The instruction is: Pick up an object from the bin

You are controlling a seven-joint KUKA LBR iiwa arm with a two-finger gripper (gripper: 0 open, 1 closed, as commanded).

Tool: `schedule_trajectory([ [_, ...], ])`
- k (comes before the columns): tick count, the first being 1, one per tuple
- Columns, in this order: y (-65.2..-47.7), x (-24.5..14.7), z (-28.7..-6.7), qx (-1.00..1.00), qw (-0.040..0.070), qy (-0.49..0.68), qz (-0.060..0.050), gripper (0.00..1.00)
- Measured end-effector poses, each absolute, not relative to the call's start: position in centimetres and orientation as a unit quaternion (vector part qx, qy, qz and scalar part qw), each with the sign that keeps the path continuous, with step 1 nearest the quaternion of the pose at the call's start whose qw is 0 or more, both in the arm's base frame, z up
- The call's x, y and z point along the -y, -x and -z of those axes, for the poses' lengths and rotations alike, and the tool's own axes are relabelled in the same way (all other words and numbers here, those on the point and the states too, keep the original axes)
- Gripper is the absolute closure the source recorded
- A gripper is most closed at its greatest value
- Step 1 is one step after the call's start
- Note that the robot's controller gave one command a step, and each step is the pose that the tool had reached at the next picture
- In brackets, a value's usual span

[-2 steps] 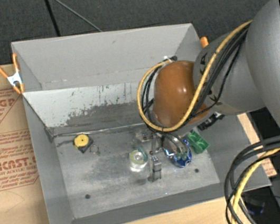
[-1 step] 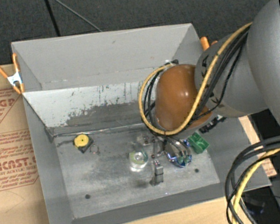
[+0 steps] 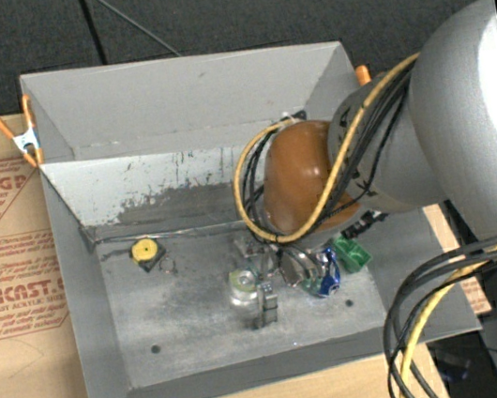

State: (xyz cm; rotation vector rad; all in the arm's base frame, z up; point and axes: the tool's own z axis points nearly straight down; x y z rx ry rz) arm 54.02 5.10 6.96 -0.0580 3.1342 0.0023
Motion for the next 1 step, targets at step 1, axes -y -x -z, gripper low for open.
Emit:
schedule_trajectory([
  [1, -50.59, -4.82, -7.09, -1.000, 0.002, -0.017, -0.001, 0.00],
])
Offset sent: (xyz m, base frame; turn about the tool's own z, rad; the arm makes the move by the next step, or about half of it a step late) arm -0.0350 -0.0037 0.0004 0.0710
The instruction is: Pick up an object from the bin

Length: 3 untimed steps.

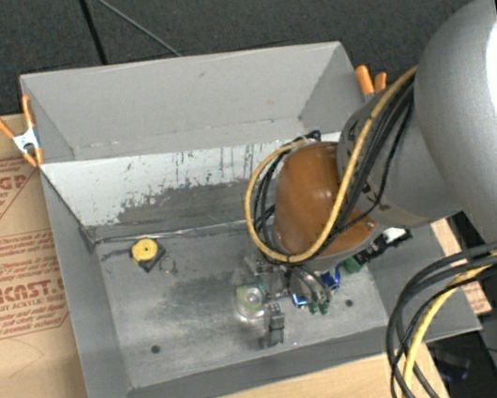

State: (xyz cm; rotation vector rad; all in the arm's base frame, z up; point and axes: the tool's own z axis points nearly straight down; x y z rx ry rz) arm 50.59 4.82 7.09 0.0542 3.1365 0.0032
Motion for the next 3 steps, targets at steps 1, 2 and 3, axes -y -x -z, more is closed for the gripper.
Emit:
schedule_trajectory([
  [1, -50.6, -4.9, -7.1, -1.000, 0.000, -0.017, -0.001, 1.00],
  [2, -50.6, -4.9, -10.2, -1.000, 0.001, -0.016, -0.001, 1.00],
  [3, -50.8, -5.0, -17.6, -1.000, 0.004, -0.016, -0.001, 1.00],
])
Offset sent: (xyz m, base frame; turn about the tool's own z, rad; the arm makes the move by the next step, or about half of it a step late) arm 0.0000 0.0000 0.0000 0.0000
